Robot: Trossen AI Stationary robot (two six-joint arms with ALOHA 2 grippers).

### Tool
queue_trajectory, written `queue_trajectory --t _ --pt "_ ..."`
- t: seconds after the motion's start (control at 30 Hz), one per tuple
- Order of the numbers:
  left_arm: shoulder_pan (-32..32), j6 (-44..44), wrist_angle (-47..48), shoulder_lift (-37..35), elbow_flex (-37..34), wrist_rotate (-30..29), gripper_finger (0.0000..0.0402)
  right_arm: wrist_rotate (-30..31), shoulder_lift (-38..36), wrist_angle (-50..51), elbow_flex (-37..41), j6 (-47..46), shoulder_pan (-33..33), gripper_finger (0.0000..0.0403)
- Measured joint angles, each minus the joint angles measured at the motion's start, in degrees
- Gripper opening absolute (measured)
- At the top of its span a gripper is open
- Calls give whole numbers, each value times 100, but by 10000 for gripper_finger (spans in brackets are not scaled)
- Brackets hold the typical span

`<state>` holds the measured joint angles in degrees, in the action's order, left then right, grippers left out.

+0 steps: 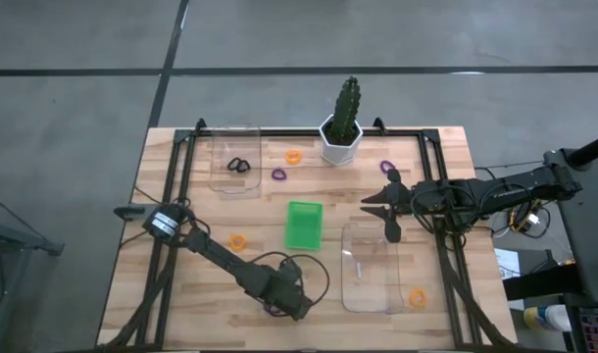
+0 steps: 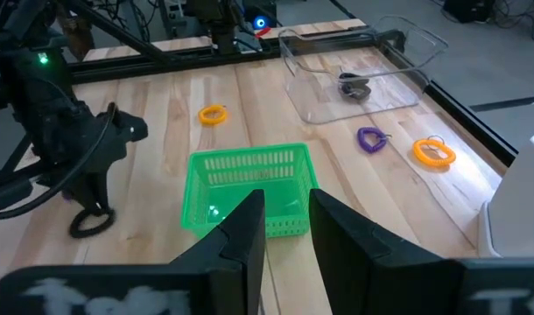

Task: Sort spring keychains
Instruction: Put the black spring keychain into the top transparent bin

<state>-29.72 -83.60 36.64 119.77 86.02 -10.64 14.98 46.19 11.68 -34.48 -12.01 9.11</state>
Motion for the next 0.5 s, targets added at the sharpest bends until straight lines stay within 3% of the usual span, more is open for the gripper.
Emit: queue_trajectory --t 0.27,0.5 --pt "42 406 79 -70 156 -166 5 0 2 0 2 0 2 86" --pt "42 984 352 -833 283 -204 2 2 2 -2 2 2 0 86"
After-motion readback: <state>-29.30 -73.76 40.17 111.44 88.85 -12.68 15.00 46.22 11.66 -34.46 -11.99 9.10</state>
